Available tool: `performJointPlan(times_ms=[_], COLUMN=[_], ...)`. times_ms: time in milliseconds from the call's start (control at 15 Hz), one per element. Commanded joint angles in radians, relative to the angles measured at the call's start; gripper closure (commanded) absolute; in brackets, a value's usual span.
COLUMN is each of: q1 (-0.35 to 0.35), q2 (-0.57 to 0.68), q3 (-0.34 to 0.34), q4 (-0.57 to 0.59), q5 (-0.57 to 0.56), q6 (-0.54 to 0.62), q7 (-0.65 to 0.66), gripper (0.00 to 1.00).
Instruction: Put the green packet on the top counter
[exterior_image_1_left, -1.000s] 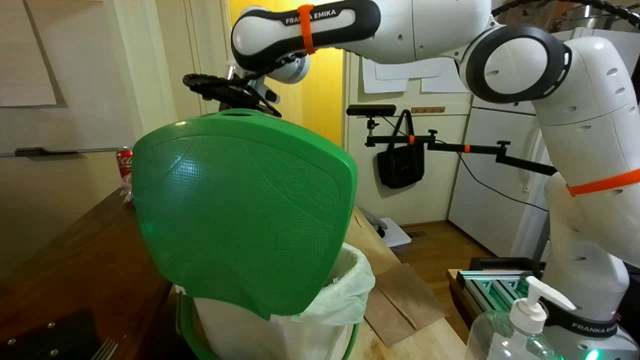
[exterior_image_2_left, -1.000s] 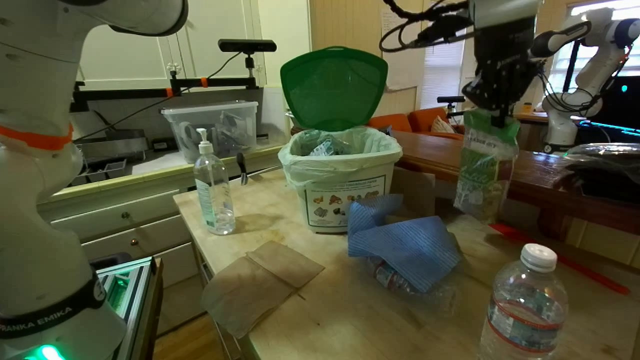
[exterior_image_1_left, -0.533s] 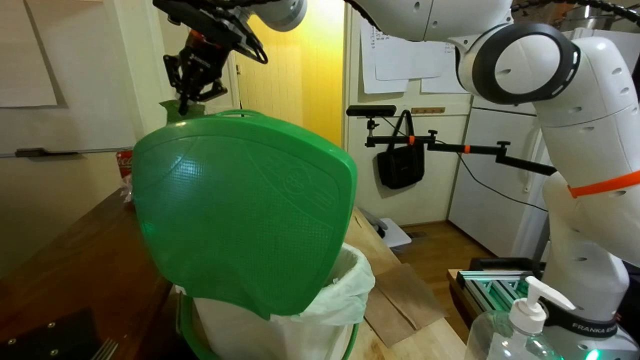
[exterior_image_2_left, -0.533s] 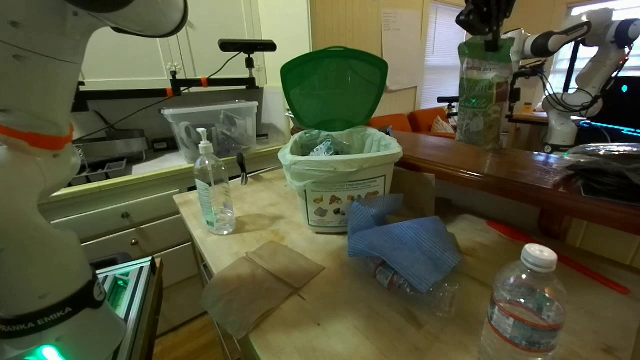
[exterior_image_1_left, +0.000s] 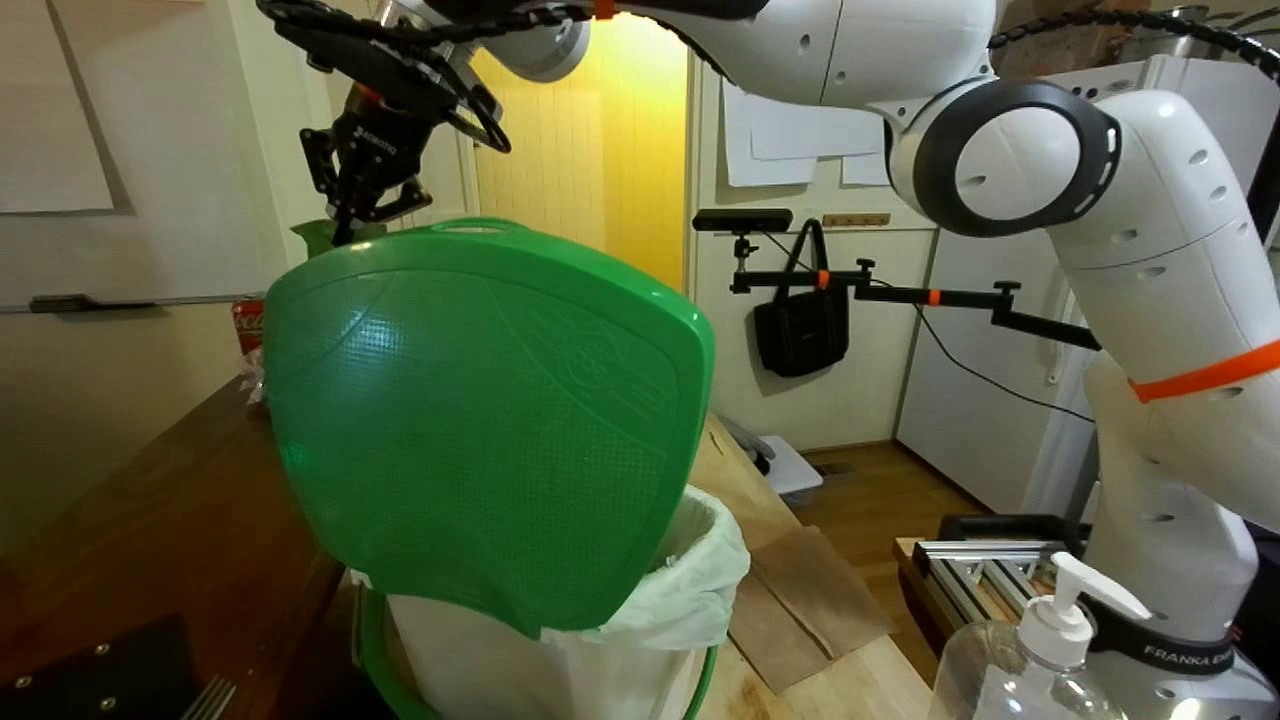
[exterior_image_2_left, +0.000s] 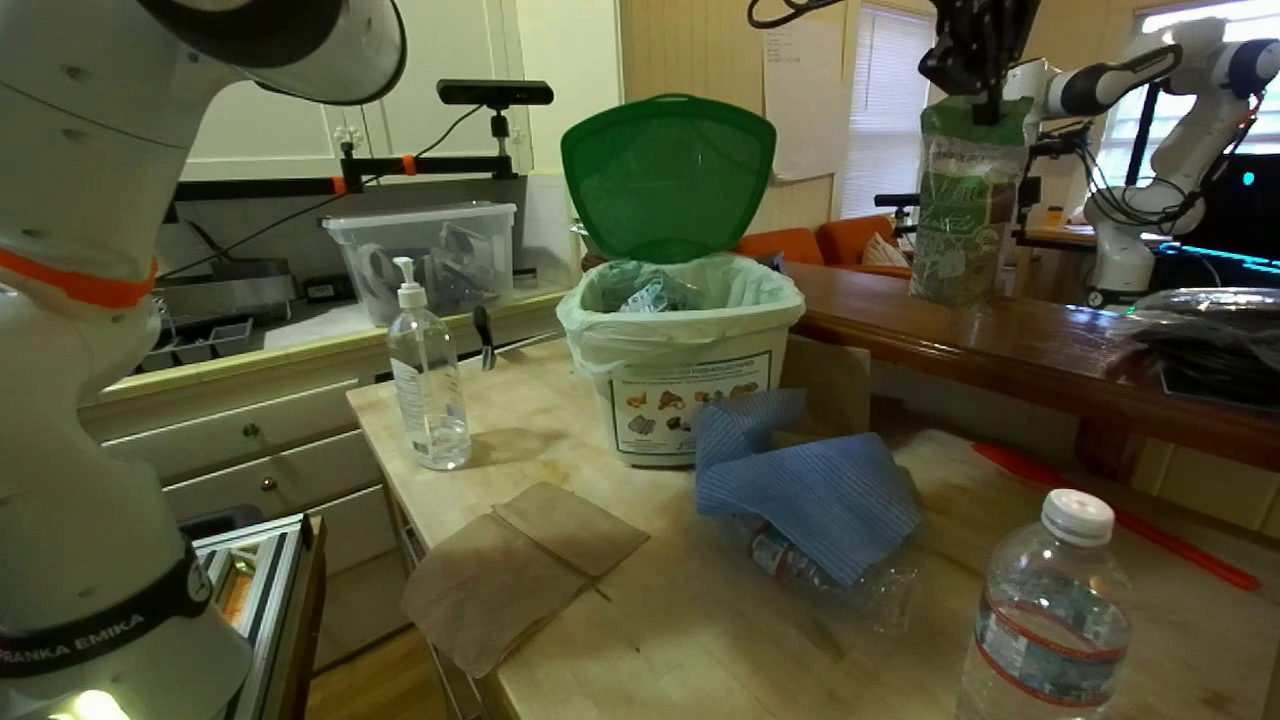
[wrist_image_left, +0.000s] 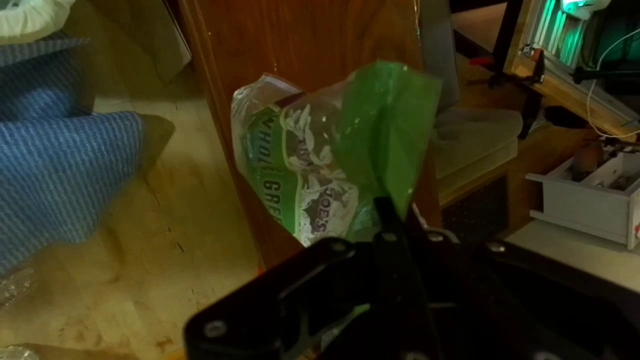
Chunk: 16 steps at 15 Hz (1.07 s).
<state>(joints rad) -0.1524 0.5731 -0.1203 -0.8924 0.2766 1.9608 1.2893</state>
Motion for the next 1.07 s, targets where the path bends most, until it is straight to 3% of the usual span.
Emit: performJointPlan(times_ms=[0, 1000], q1=[0.001, 0.022], q2=[0.095, 0.28], q3=[0.0, -0.006], q4=[0.109, 0.362], q5=[-0.004, -0.048], q6=[0.001, 0.006], q7=[0.018, 0.012], gripper=[0.99, 0.99])
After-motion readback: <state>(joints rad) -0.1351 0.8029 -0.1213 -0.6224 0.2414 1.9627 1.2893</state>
